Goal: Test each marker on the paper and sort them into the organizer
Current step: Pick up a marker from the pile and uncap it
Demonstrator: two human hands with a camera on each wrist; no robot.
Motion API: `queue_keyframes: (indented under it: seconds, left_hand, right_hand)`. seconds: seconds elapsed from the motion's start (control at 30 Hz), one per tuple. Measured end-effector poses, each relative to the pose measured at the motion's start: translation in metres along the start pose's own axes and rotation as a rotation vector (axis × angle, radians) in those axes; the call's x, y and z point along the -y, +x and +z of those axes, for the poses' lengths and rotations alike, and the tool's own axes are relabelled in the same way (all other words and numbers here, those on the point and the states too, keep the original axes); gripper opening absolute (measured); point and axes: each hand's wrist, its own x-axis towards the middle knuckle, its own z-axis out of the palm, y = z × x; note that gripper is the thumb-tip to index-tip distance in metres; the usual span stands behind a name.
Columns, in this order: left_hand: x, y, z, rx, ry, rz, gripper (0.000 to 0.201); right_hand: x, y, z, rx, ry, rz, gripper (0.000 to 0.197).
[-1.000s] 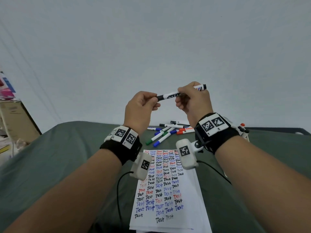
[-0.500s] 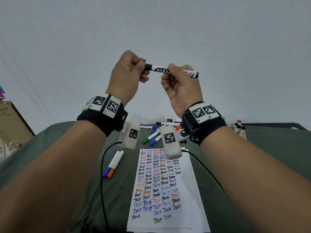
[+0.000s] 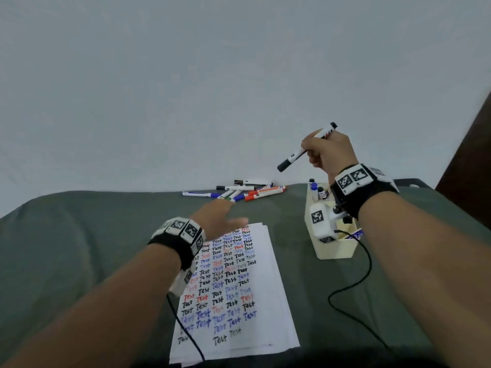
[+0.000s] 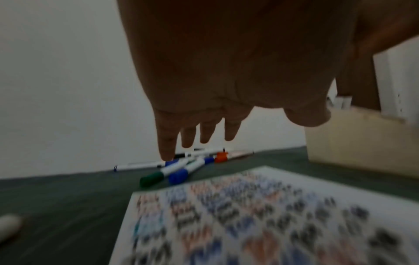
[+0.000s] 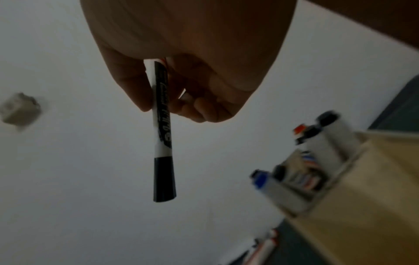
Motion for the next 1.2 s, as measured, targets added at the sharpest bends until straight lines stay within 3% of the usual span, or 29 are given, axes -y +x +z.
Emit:
queue_keyframes:
  seconds: [0.1,0.17,0.27,0.43,0.53,0.67,0.77,1.03,1.2]
  left_hand:
    - [0.017,-0.001,0.049,0.243,0.145,-0.140,0.102]
    - [0.025,-0.001,0.070,0.332,0.186,-0.221,0.119]
    - [0.030,0.000,0.091,0.356,0.206,-0.259,0.131]
    - [0.032,-0.003,0.110,0.357,0.205,-0.277,0.141]
    - [0.032,-0.002,0.109,0.381,0.193,-0.274,0.143]
    - [0.034,-0.003,0.109,0.388,0.192,-0.268,0.129]
    - [0.033,-0.002,0.108,0.397,0.188,-0.267,0.137]
    - [0.032,-0.002,0.107,0.408,0.164,-0.272,0.145]
    - [0.032,-0.003,0.107,0.404,0.168,-0.268,0.140]
  right_hand:
    - [-0.018,0.002,-0.026,-0.056,-0.169,0.022,0.014]
    - [-0.027,0.002,-0.036,-0.062,-0.313,0.022,0.012]
    - [-0.040,0.000,-0.044,-0.062,-0.471,0.020,0.002]
    - [-0.063,0.000,-0.053,-0.050,-0.633,0.001,0.009]
    - [-0.076,-0.001,-0.054,0.030,-0.772,0.033,0.010]
    - [-0.088,-0.009,-0.056,0.229,-0.998,0.057,0.019]
    - [-0.091,-0.013,-0.059,0.329,-1.067,0.019,0.016]
    - [-0.070,-0.006,-0.065,0.185,-1.029,-0.065,0.018]
    - [-0.045,-0.006,-0.027,0.171,-1.041,-0.193,0.016]
